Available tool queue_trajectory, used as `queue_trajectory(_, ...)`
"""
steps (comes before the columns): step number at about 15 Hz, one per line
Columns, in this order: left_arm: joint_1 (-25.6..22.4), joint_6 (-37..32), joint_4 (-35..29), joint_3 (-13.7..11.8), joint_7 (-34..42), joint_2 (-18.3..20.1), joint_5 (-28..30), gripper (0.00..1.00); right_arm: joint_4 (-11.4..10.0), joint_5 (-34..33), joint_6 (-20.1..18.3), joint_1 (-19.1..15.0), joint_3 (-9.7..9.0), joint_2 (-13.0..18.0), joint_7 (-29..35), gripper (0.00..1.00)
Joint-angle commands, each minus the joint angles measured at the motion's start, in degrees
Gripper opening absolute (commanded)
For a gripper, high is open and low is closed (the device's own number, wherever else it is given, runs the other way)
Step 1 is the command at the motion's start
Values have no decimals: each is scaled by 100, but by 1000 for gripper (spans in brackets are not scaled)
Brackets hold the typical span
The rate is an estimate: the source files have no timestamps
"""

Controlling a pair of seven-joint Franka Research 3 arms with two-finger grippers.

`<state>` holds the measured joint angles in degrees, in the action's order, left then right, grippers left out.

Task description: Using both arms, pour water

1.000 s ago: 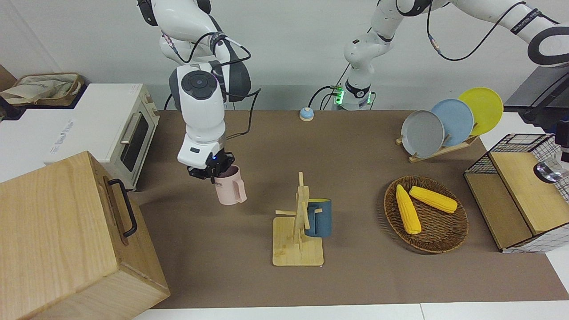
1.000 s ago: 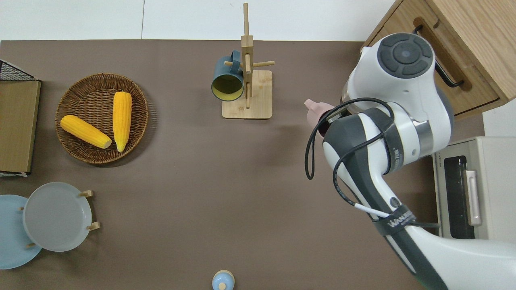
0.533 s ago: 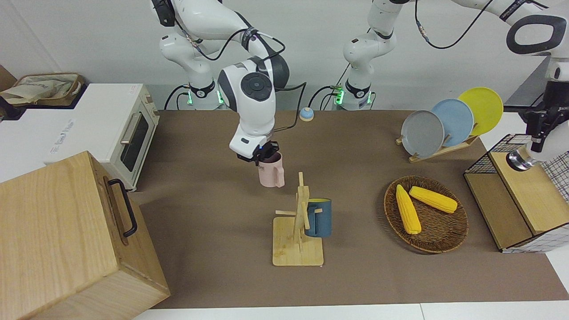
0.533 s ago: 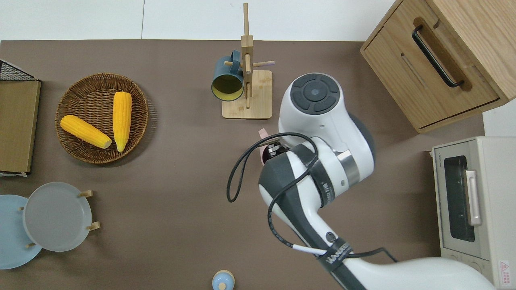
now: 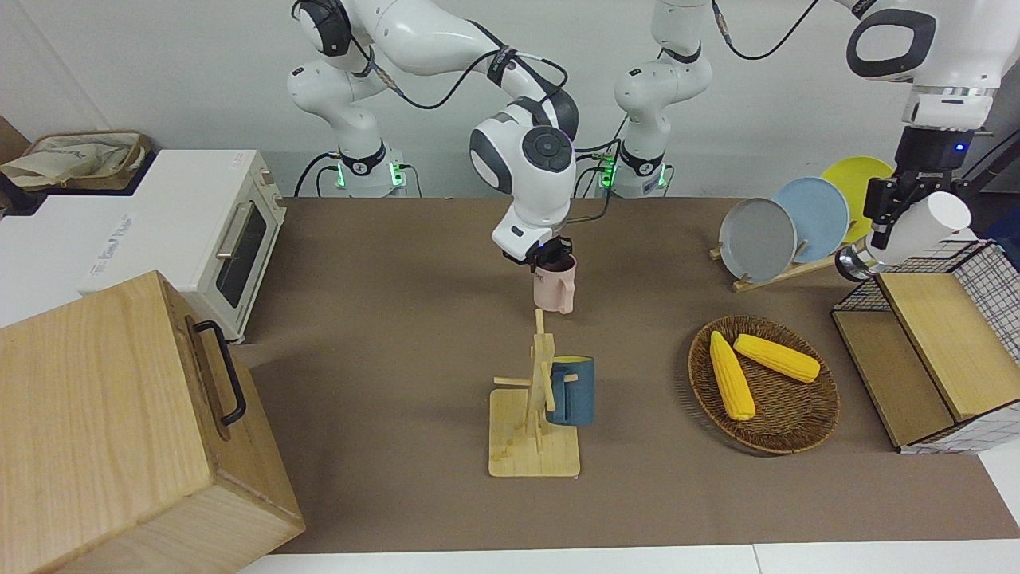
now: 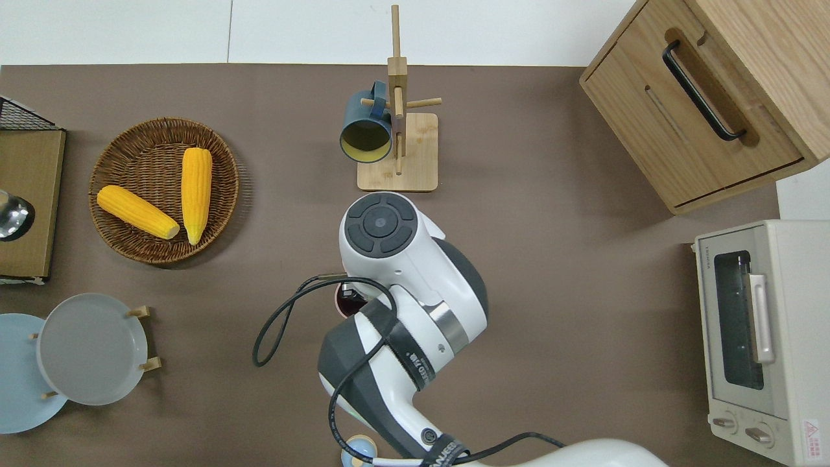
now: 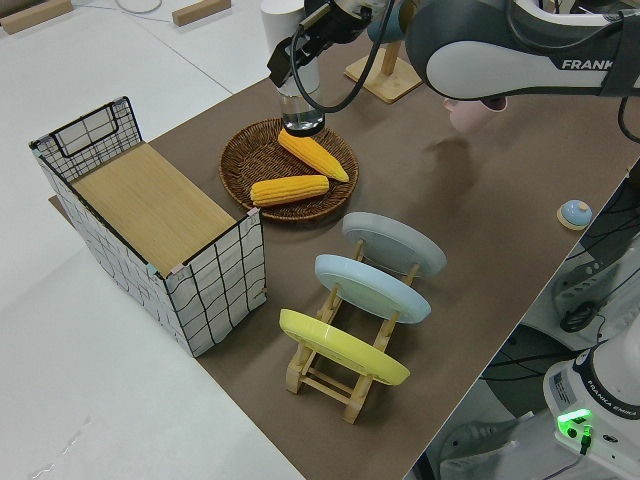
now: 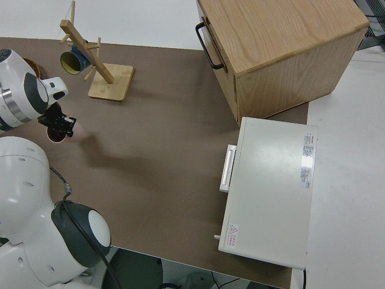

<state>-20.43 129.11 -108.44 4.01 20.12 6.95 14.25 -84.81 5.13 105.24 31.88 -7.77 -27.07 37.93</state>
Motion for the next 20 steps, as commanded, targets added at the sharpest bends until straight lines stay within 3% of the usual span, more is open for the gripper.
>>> queue_trajectory(1,48,150,-1089,257,-375,947,-160,0,61,418,391,212,21,-263,530,0)
queue_trajectory(5,48,150,-1784,574,-631,1563,-160,0,122,568,830,503,21,-650,970,0)
queue_trajectory(8,65,150,-2215,723,-676,1879,-90,0,350,577,814,494,21,-835,980,0)
queue_trajectory(9,65,150,-2330,759,-693,1976,-72,0,403,577,779,468,21,-853,971,157)
queue_trajectory(10,74,150,-2461,837,-745,2055,-55,0,430,542,779,451,29,-853,971,929)
queue_trajectory(11,74,150,-2584,899,-763,2161,-46,0,447,507,761,433,30,-844,927,991)
queue_trajectory(16,197,150,-2902,970,-764,2416,130,0,860,489,262,372,143,-774,971,992)
queue_trajectory(20,293,141,-2928,970,-764,2408,148,0,878,506,-99,135,170,-283,980,992)
